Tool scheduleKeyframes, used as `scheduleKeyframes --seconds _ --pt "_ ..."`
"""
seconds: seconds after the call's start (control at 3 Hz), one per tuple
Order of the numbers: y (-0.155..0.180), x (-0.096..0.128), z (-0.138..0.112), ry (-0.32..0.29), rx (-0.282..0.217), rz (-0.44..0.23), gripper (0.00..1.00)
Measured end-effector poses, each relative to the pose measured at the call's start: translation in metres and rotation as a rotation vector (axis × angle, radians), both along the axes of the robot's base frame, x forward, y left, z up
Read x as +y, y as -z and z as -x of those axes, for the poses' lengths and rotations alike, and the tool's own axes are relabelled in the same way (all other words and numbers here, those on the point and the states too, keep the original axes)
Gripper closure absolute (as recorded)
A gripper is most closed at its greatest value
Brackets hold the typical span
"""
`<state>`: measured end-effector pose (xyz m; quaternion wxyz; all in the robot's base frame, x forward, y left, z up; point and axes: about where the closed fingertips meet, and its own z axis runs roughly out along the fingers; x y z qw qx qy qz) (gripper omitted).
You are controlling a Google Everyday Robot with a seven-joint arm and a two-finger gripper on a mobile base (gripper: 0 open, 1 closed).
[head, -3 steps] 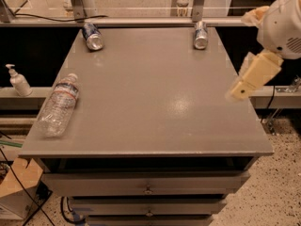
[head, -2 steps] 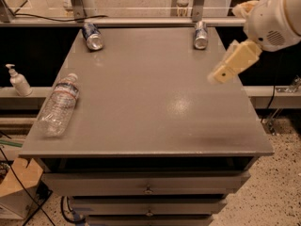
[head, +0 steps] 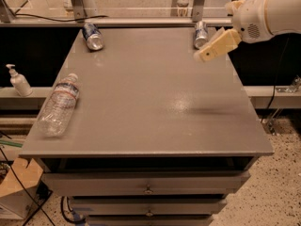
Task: Move redbull can near water bottle
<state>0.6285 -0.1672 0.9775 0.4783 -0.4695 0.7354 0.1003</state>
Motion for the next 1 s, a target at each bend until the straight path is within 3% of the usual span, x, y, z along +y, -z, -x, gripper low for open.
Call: scheduleKeyframes --seconds 0.33,0.67,1.0 --pt "0.011 -0.003 -0.038 0.028 0.045 -0.040 0.00" --pt "0.009 -0.002 -0.045 0.033 0.046 -0.049 0.00" --pt "0.018 0.006 -0.053 0.051 0.050 -0.115 0.00"
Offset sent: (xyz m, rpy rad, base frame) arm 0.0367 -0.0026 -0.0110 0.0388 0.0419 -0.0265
